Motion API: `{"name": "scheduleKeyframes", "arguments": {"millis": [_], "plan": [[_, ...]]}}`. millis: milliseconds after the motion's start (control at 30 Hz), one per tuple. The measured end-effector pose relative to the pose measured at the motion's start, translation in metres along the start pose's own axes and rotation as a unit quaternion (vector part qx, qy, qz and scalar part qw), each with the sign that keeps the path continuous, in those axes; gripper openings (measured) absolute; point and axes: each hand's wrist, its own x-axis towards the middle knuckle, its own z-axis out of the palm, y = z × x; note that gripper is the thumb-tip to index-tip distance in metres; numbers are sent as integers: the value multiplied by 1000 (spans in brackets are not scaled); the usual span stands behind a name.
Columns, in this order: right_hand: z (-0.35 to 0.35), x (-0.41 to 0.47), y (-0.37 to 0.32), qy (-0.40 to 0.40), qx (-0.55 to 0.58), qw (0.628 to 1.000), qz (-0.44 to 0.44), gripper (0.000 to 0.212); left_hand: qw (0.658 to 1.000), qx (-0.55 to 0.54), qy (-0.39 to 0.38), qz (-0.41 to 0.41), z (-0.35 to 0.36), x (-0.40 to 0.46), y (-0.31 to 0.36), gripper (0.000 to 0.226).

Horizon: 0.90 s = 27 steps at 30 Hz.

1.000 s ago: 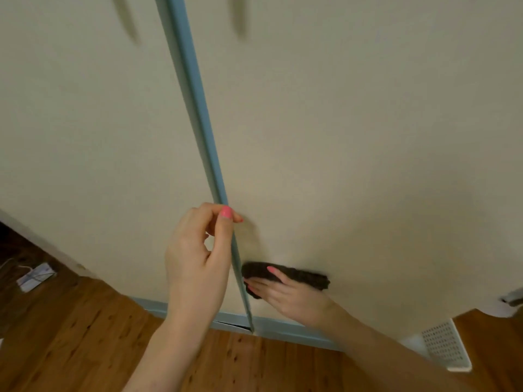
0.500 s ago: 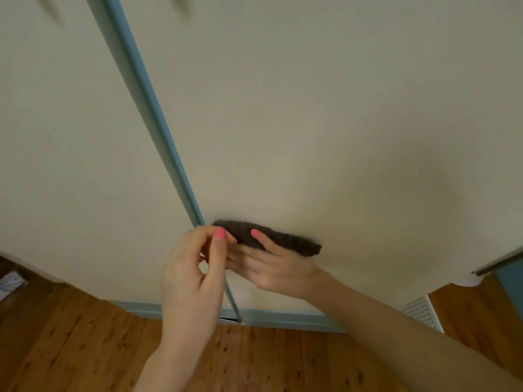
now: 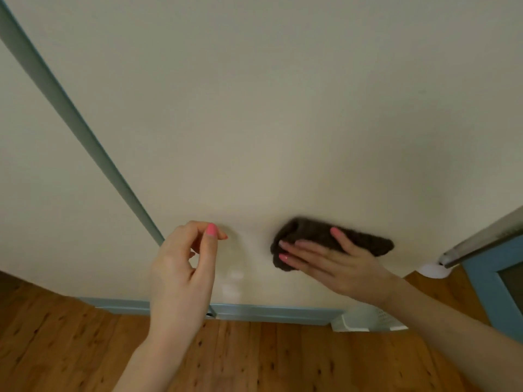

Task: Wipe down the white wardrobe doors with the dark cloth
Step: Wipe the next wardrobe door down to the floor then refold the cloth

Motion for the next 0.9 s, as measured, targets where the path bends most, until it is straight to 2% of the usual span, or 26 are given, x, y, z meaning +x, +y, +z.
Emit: {"name": "scheduleKeyframes", "arguments": {"millis": [33, 100, 200, 333, 433, 533, 633, 733, 833, 900], "plan": [[-3, -3, 11, 20, 4, 999, 27, 47, 1000, -1, -2, 1, 5, 0, 4, 29], [0, -12, 18, 29, -5, 999, 19, 46, 1000, 0, -4, 3, 15, 1, 11, 28], [23, -40, -5, -24, -19, 996, -84, 49, 1000, 7, -5, 5, 29, -1, 12, 28], [42, -77, -41, -104, 7, 961, -256, 60, 1000, 26, -6, 12, 40, -7, 10, 27], [39, -85, -42, -151, 5, 943, -295, 74, 999, 42, -7, 8, 43, -11, 9, 26], [31, -95, -26, -121, 7, 965, -234, 75, 998, 58, -8, -6, 49, -16, 6, 24], [8, -106, 14, -72, 27, 994, -77, 59, 996, 86, -32, -16, 55, -27, -2, 24], [-14, -111, 53, 2, 30, 997, 65, 47, 992, 114, -51, -17, 61, -32, -7, 29], [-5, -114, 53, 12, 0, 998, 69, 51, 988, 138, -66, -16, 68, -32, -11, 33], [16, -129, 27, -22, -25, 999, -7, 54, 982, 167, -87, -6, 74, -37, -18, 34]]}}
